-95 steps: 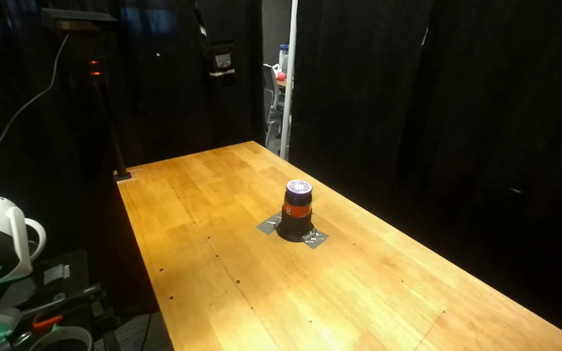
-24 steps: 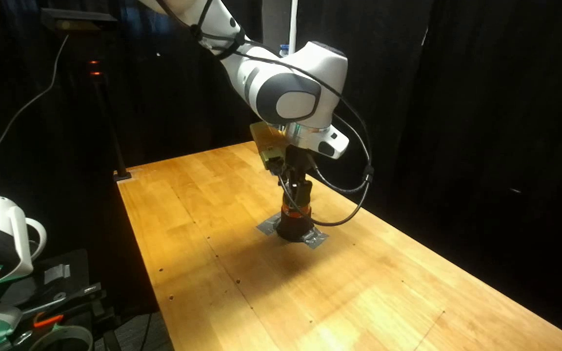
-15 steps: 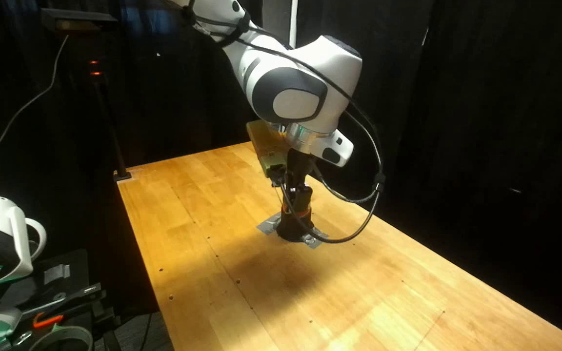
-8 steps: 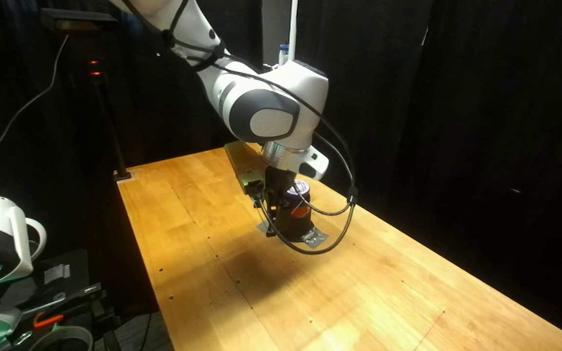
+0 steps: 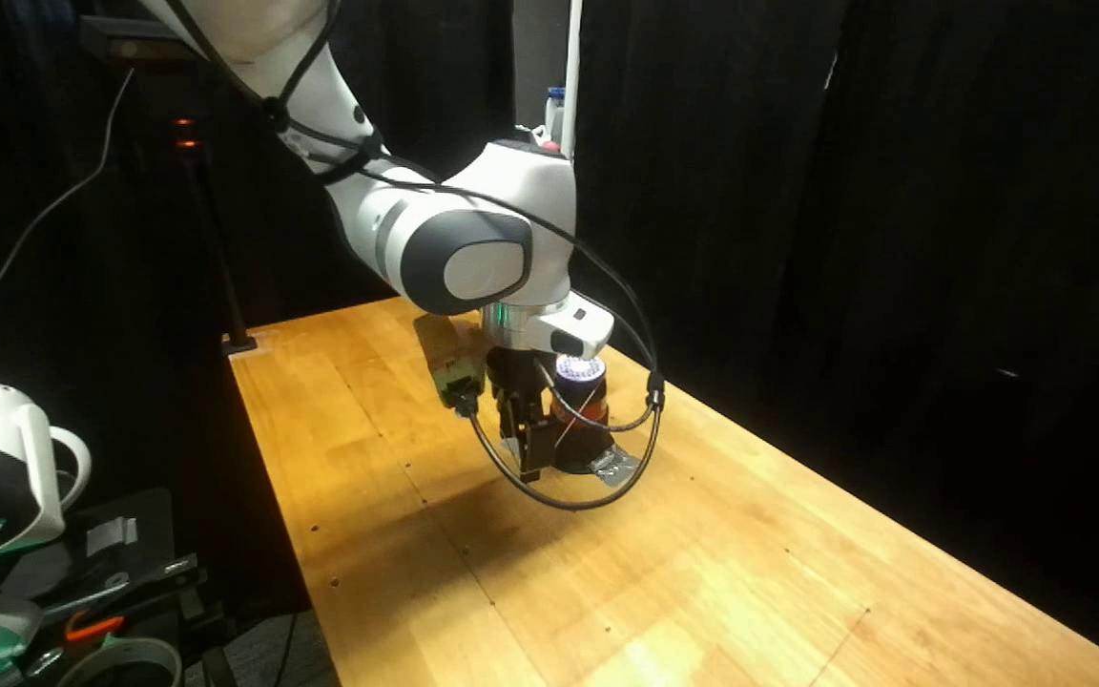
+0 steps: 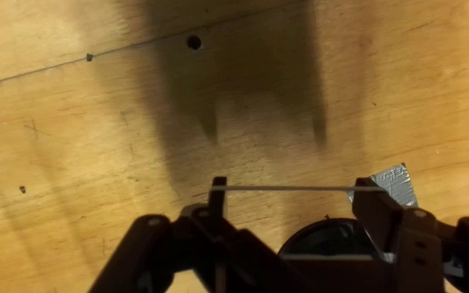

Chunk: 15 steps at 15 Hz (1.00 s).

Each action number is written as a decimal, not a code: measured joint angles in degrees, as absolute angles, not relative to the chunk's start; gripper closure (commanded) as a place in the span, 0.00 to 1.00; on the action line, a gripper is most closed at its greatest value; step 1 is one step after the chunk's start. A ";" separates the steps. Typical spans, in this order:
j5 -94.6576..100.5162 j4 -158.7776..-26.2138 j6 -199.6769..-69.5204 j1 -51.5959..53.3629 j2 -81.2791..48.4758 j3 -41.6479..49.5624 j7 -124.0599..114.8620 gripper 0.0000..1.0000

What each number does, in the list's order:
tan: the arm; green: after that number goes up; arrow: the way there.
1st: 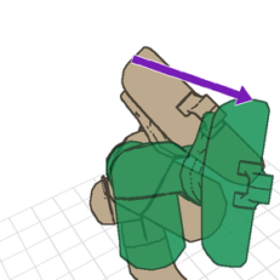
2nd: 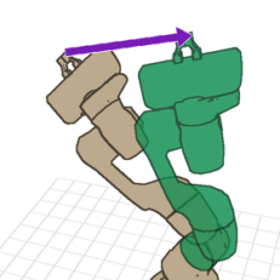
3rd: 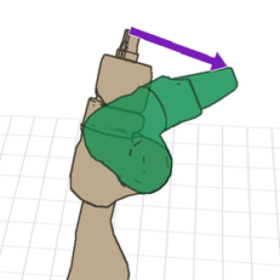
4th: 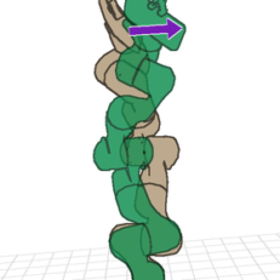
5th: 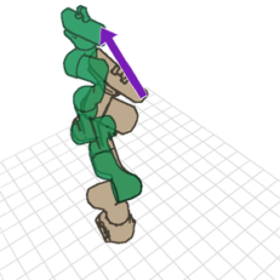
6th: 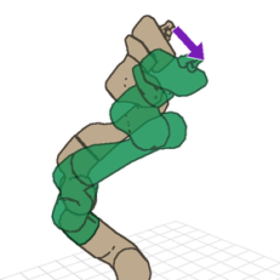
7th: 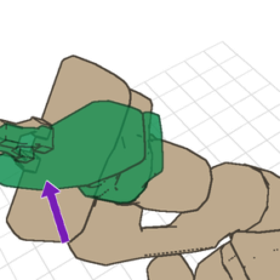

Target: Put the rubber band on the jar.

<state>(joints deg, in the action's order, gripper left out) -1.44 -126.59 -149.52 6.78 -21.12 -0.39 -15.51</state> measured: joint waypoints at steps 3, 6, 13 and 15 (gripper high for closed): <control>-1.91 -132.94 -161.43 6.55 -18.82 -0.27 -15.61 0.72; -4.99 -140.22 -175.83 6.17 -16.65 -0.92 -15.48 0.92; -6.67 -151.91 -208.61 -7.32 -16.69 -17.82 -23.69 0.92; -5.12 -153.67 -217.43 -8.55 -17.82 -18.22 -27.02 0.92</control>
<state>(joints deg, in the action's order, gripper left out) -5.12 -153.67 -217.43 -8.55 -17.82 -18.22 -27.02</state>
